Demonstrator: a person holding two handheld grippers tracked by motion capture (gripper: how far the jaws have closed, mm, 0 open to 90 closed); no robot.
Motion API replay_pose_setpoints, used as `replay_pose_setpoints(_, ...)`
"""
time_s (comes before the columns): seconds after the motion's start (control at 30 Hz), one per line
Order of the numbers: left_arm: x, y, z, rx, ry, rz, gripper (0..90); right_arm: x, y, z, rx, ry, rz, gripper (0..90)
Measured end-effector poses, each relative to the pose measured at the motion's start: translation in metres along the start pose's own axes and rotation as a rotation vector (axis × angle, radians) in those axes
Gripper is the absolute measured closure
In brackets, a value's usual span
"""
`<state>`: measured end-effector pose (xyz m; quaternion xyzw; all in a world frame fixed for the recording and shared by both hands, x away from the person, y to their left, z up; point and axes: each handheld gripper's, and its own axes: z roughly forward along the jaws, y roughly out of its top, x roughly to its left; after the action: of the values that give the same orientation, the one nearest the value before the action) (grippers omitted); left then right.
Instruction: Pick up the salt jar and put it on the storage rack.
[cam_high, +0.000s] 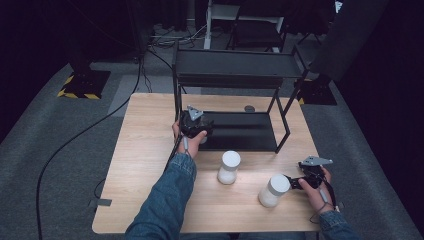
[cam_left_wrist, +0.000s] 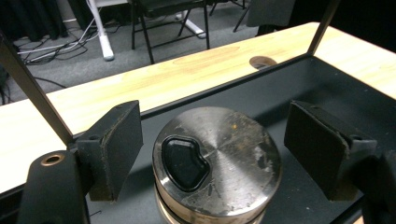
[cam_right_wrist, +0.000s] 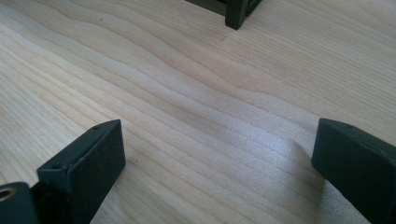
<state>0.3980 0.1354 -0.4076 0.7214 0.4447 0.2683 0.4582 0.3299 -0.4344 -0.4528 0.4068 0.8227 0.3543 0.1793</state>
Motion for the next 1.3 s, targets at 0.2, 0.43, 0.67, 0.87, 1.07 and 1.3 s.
replay_pose_setpoints(0.2,0.000,0.001,-0.009,-0.032,-0.017,-0.002,18.8,0.000,0.000,0.000,0.000,0.000,0.000,2.7)
replay_pose_setpoints(0.43,0.001,0.006,-0.027,-0.059,-0.032,0.014,18.3,0.000,0.000,0.000,0.000,0.000,0.000,2.7)
replay_pose_setpoints(0.67,0.001,0.010,-0.045,-0.073,-0.047,0.032,17.7,0.000,0.000,0.000,0.001,0.000,0.000,2.7)
replay_pose_setpoints(0.87,0.002,0.012,-0.057,-0.065,-0.050,0.048,16.9,0.001,0.000,0.000,0.001,-0.002,0.002,2.7)
replay_pose_setpoints(1.07,0.004,0.011,-0.067,-0.069,-0.055,0.053,15.8,0.001,0.000,0.000,0.001,-0.004,0.004,2.7)
replay_pose_setpoints(1.3,0.008,0.011,-0.078,-0.057,-0.056,0.069,13.9,0.001,0.000,0.000,0.000,-0.005,0.003,2.7)
